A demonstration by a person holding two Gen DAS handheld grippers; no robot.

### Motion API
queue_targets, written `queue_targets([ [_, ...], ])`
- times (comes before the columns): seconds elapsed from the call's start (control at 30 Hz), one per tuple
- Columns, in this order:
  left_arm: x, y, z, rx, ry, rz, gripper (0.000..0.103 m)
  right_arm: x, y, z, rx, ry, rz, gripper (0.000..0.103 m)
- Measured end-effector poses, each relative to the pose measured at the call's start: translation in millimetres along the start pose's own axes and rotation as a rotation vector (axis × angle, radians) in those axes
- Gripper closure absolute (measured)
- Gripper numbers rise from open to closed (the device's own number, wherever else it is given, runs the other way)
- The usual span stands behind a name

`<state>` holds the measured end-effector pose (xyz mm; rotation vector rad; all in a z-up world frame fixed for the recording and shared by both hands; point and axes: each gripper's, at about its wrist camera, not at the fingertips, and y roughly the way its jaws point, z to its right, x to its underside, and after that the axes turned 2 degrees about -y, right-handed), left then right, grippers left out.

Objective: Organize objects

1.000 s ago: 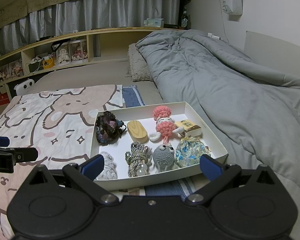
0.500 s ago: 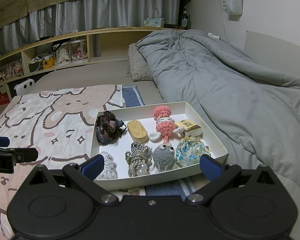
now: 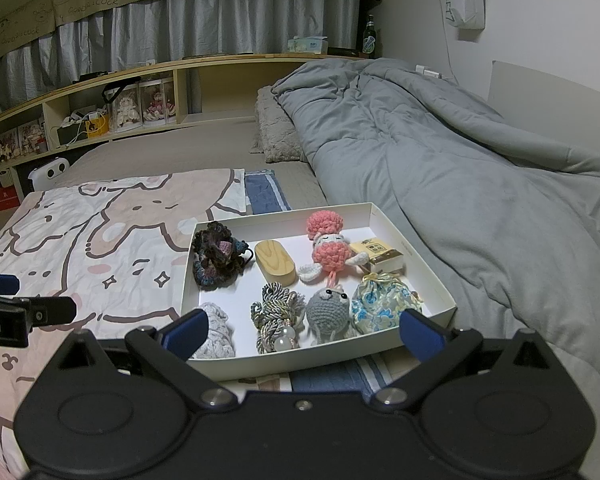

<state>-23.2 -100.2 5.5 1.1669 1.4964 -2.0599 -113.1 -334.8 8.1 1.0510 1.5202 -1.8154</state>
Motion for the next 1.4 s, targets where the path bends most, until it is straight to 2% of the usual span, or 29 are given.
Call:
queue_targets([
  [1.4, 2.8, 1.2, 2.1, -0.004, 0.001, -0.007, 0.0, -1.0, -0.4, 0.0, -0.001, 0.001, -0.001, 0.0],
])
